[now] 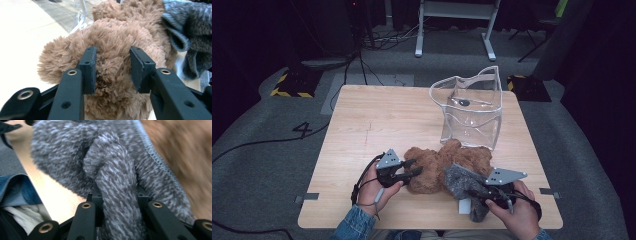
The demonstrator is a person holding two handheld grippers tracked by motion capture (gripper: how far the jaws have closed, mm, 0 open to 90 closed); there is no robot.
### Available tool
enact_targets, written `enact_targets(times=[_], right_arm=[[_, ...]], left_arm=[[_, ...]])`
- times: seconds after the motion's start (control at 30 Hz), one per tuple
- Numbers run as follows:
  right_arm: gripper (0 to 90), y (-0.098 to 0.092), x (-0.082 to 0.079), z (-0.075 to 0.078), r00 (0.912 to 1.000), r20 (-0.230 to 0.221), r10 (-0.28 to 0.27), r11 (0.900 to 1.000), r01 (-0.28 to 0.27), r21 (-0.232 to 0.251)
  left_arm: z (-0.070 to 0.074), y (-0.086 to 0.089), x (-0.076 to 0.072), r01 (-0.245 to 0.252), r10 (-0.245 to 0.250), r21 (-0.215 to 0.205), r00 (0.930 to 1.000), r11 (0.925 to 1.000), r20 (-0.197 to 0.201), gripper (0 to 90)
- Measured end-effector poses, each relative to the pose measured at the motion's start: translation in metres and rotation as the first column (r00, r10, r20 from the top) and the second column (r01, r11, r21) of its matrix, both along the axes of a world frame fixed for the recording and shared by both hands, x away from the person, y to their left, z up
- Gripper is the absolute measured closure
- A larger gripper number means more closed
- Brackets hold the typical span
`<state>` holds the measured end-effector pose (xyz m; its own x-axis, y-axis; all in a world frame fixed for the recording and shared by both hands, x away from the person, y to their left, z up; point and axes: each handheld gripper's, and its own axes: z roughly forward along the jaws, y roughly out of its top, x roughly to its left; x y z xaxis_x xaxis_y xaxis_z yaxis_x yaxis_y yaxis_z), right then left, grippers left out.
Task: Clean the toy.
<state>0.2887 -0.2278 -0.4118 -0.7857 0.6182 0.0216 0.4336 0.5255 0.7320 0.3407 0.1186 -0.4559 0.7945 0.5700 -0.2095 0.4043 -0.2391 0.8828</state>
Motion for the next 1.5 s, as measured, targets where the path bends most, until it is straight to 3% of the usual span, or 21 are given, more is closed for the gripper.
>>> enact_targets(times=[0.33, 0.57, 0.73, 0.9, 1.07, 1.23, 1.3, 1.4, 1.5], right_arm=[[71.3, -0.045, 0.01, -0.012, 0.9909, -0.029, -0.131, 0.991, 0.13, -0.026], [71.3, -0.063, 0.023, -0.027, 0.9789, -0.076, -0.19, 0.982, 0.187, -0.034], [71.3, -0.073, 0.027, -0.028, 0.9708, -0.065, -0.231, 0.972, 0.227, -0.061], [71.2, -0.092, 0.031, -0.029, 0.9515, -0.057, -0.302, 0.951, 0.297, -0.09], [70.9, -0.113, 0.034, -0.03, 0.9257, -0.05, -0.375, 0.925, 0.37, -0.092], [70.2, -0.126, 0.036, -0.031, 0.9067, -0.035, -0.42, 0.905, 0.416, -0.089], [67.6, -0.126, 0.037, -0.033, 0.9016, -0.031, -0.431, 0.9, 0.428, -0.086], [51.4, -0.126, 0.041, -0.037, 0.9004, 0.022, -0.435, 0.897, 0.435, -0.073], [42.4, -0.124, 0.042, -0.035, 0.9018, 0.055, -0.429, 0.901, 0.431, -0.052]], left_arm=[[0.0, 0.0, 0.0, -0.004, 0.004, -0.005, 1.0, 1.0, 0.001, 59.6], [-0.001, 0.0, -0.001, -0.001, 0.001, -0.012, 1.0, 0.9999, -0.004, 59.3], [0.0, 0.001, -0.002, -0.008, 0.008, -0.012, 1.0, 0.9999, 0.006, 58.9], [0.002, 0.001, -0.005, -0.028, 0.029, -0.022, 0.9995, 0.9993, 0.015, 53.7], [0.007, 0.003, -0.009, -0.061, 0.062, -0.032, 0.9977, 0.9976, 0.027, 43.5], [0.012, 0.007, -0.016, -0.064, 0.065, -0.018, 0.9976, 0.9977, 0.023, 42.1], [0.015, 0.009, -0.02, -0.062, 0.062, 0.003, 0.9977, 0.9981, 0.027, 41.6], [0.017, 0.013, -0.027, -0.059, 0.058, 0.019, 0.9982, 0.9981, 0.012, 41.3], [0.017, 0.013, -0.034, -0.045, 0.046, 0.046, 0.9989, 0.9979, -0.011, 41.6]])
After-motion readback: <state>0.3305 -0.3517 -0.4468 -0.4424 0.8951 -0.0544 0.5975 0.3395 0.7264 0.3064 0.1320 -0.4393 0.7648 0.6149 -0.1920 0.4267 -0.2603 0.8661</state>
